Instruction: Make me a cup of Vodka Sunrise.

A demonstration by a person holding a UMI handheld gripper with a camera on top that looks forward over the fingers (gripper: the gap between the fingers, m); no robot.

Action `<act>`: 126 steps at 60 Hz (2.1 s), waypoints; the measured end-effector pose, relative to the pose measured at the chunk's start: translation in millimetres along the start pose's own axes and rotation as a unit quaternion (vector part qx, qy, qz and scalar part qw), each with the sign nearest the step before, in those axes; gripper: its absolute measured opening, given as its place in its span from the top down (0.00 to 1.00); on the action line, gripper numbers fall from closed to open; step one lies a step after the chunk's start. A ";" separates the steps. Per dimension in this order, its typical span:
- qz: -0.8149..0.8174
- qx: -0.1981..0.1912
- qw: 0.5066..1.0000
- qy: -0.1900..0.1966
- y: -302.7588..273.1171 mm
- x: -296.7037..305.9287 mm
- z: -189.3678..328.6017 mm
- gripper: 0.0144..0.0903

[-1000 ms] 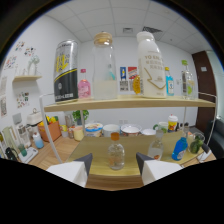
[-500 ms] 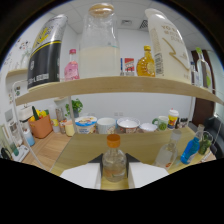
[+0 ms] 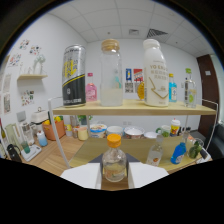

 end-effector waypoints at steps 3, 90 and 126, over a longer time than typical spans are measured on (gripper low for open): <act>0.000 0.002 1.000 0.000 4.2 -0.1 -12.3 0.72; 0.008 -0.135 0.991 -0.002 172.1 -8.8 -5.2 0.05; 0.041 -0.129 0.989 0.055 116.2 78.9 -157.9 0.07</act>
